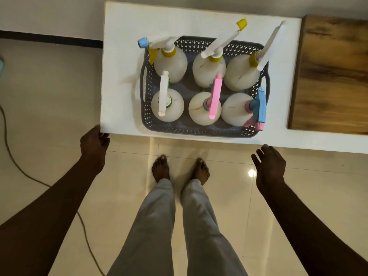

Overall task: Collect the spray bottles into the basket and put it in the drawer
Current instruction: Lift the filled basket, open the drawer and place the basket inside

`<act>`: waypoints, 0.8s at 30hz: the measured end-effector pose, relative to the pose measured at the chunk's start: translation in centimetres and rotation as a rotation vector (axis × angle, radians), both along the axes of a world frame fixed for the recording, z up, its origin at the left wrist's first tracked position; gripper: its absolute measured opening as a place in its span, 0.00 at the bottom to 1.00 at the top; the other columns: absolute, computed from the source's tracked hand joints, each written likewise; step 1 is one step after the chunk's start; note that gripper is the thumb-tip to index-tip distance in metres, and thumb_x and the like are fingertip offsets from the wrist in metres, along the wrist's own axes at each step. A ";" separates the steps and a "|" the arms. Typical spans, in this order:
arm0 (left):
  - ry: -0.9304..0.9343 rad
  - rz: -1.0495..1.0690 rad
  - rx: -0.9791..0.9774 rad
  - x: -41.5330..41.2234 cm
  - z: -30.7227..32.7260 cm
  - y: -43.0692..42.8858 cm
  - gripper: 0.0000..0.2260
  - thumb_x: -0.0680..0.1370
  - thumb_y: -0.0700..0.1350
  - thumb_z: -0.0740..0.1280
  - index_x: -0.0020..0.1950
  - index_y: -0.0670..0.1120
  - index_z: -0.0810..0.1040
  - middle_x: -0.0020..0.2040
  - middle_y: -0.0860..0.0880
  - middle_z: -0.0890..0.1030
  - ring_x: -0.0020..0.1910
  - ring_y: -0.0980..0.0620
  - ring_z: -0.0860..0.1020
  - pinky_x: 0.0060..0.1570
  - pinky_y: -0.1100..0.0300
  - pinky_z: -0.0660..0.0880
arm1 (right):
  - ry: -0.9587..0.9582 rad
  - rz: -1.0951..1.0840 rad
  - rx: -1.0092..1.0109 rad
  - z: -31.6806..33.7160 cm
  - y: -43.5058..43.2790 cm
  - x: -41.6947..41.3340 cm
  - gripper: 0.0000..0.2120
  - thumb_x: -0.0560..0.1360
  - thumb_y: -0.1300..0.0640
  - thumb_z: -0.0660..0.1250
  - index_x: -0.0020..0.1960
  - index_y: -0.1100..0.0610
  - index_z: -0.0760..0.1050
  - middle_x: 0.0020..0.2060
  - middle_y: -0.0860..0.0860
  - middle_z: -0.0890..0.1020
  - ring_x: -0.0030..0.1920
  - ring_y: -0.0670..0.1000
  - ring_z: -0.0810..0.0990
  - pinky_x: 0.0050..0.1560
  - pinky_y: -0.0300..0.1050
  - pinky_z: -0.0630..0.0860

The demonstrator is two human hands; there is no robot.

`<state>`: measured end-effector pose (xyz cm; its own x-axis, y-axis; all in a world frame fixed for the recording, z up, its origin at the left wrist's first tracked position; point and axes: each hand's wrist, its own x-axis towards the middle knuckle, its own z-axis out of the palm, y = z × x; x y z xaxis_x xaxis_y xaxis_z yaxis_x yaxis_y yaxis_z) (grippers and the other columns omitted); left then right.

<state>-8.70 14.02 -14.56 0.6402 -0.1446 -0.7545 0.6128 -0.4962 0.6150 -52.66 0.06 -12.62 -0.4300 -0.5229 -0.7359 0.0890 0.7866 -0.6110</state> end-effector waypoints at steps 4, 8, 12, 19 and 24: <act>-0.044 0.010 -0.022 0.5 -1.0 1.0 0.07 0.85 0.45 0.64 0.53 0.49 0.82 0.51 0.51 0.86 0.55 0.53 0.85 0.64 0.59 0.78 | -0.047 -0.015 -0.026 -1.1 0.1 0.5 0.12 0.86 0.59 0.65 0.43 0.54 0.75 0.43 0.50 0.75 0.52 0.50 0.73 0.67 0.50 0.80; -0.057 0.025 -0.025 0.1 -1.3 1.9 0.07 0.85 0.46 0.64 0.52 0.49 0.82 0.49 0.52 0.87 0.56 0.51 0.85 0.61 0.59 0.79 | -0.006 0.018 -0.065 -2.3 0.5 -0.6 0.13 0.86 0.59 0.63 0.42 0.54 0.73 0.39 0.50 0.70 0.44 0.48 0.69 0.62 0.45 0.81; -0.083 0.000 -0.016 -0.1 -1.9 3.3 0.08 0.83 0.45 0.66 0.51 0.48 0.85 0.44 0.55 0.89 0.56 0.51 0.86 0.62 0.58 0.80 | 0.153 0.006 -0.100 -3.9 1.0 -2.4 0.15 0.84 0.61 0.65 0.39 0.55 0.69 0.34 0.50 0.66 0.35 0.47 0.65 0.43 0.42 0.73; -0.248 -0.210 0.020 -1.8 -2.9 9.3 0.16 0.81 0.35 0.72 0.68 0.35 0.81 0.59 0.39 0.85 0.60 0.43 0.82 0.72 0.43 0.75 | 0.348 0.045 -0.019 -4.9 3.6 -6.4 0.14 0.77 0.57 0.76 0.61 0.61 0.86 0.47 0.53 0.85 0.39 0.47 0.80 0.52 0.46 0.78; -0.190 -0.237 -0.008 -2.4 -2.4 14.5 0.17 0.81 0.33 0.71 0.70 0.32 0.79 0.59 0.38 0.83 0.58 0.44 0.78 0.72 0.41 0.72 | 0.341 0.046 -0.017 -4.6 8.9 -8.8 0.21 0.75 0.56 0.80 0.66 0.60 0.85 0.51 0.53 0.88 0.43 0.47 0.83 0.57 0.44 0.79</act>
